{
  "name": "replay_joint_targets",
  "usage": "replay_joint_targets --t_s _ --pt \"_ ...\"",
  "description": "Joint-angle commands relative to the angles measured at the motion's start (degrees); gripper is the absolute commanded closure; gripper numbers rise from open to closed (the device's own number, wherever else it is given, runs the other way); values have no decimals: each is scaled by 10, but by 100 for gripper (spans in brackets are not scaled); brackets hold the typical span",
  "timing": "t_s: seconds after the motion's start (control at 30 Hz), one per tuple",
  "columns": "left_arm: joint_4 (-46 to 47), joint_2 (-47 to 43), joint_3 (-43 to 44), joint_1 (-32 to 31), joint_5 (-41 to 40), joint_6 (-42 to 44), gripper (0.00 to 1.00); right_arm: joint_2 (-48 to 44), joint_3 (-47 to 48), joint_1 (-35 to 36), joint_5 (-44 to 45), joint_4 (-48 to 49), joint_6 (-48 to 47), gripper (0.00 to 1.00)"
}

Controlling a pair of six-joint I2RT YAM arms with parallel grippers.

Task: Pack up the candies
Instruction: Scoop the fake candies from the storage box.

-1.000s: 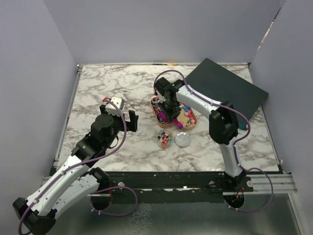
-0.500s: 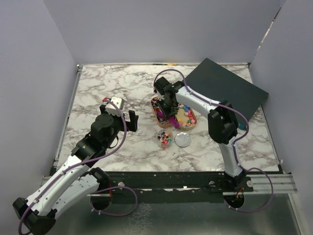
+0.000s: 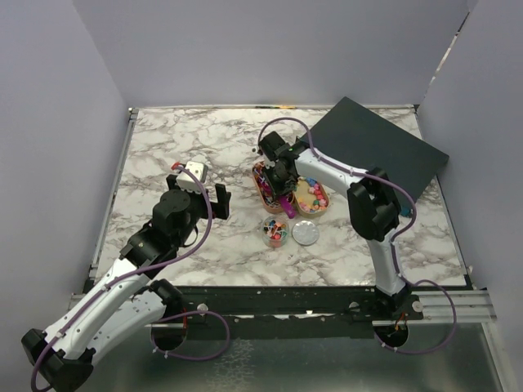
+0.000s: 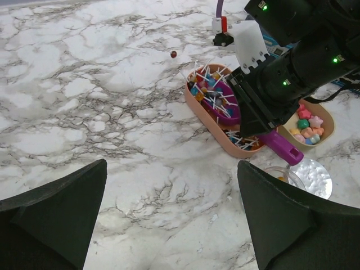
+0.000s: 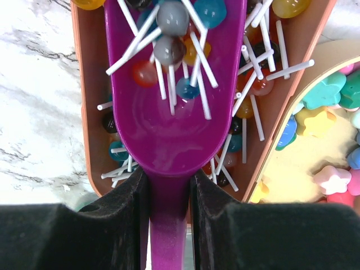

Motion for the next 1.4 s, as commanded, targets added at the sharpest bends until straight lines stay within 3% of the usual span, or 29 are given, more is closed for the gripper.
replay_joint_targets --t_s 0.0,0.77,1.37 --pt "-6 4 -2 2 -14 8 1 -15 -39 -4 14 13 0 99" --pt "-8 9 -3 2 -22 6 1 -145 -122 -4 34 35 1 99" --pt "-10 10 -2 2 -11 -13 1 -339 -352 -4 -4 168 -76 99"
